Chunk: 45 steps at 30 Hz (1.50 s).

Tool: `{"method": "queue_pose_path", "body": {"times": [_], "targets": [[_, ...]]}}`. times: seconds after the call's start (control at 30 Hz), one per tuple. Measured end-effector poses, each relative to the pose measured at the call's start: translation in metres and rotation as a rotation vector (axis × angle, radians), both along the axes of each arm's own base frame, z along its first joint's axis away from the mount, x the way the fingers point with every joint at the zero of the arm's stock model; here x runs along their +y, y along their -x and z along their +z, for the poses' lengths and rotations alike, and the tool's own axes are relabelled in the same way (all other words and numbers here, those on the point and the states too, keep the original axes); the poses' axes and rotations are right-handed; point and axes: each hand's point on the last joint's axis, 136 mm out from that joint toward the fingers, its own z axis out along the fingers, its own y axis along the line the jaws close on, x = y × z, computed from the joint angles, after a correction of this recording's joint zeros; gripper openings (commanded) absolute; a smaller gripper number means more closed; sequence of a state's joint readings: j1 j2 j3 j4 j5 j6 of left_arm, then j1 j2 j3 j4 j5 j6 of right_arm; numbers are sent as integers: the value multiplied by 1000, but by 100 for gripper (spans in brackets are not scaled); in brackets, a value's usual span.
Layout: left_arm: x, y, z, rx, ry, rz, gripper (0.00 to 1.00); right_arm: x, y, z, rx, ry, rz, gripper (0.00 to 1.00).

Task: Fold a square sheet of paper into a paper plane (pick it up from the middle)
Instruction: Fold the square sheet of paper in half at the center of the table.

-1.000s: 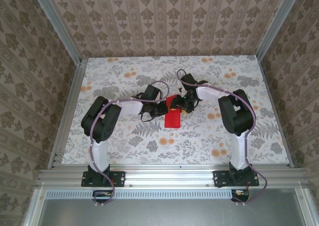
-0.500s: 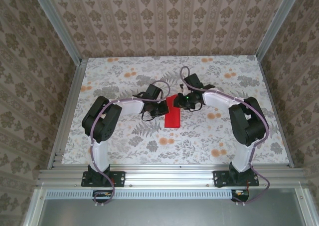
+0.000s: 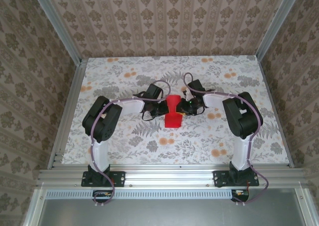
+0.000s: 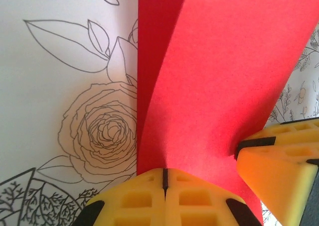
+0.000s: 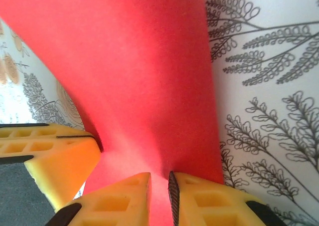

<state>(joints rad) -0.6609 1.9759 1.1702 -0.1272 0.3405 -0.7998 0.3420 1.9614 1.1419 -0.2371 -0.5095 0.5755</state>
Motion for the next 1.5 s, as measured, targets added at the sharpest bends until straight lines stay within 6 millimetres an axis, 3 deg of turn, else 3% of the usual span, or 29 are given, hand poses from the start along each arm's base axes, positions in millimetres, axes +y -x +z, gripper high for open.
{"method": "queue_pose_path", "body": {"times": [0.2, 0.4, 0.47, 0.6, 0.87, 1.0, 1.13, 1.33, 1.5], "targets": [[-1, 0, -1, 2, 0, -2, 0, -2, 1, 3, -8, -24, -3, 20], [-2, 1, -1, 1, -1, -5, 0, 7, 7, 25, -43, -60, 22, 21], [-2, 1, -1, 1, -1, -5, 0, 11, 14, 22, -32, -67, 31, 20], [-2, 0, -1, -1, -2, -4, 0, 6, 34, -1, 41, -48, 30, 20], [-2, 0, -1, -2, -3, -4, 0, 4, 35, 4, 42, -62, 25, 21], [-2, 0, -1, -3, -3, -4, 0, 10, 46, 11, 45, -75, 44, 21], [-3, 0, -1, -2, -3, -4, 0, 13, 67, -1, 87, -81, 64, 20], [-3, 0, -1, -4, -5, -4, 0, 15, 70, 0, 73, -123, 61, 20], [-3, 1, -1, -6, -8, -4, 0, 16, 86, 4, 89, -128, 59, 21]]}}
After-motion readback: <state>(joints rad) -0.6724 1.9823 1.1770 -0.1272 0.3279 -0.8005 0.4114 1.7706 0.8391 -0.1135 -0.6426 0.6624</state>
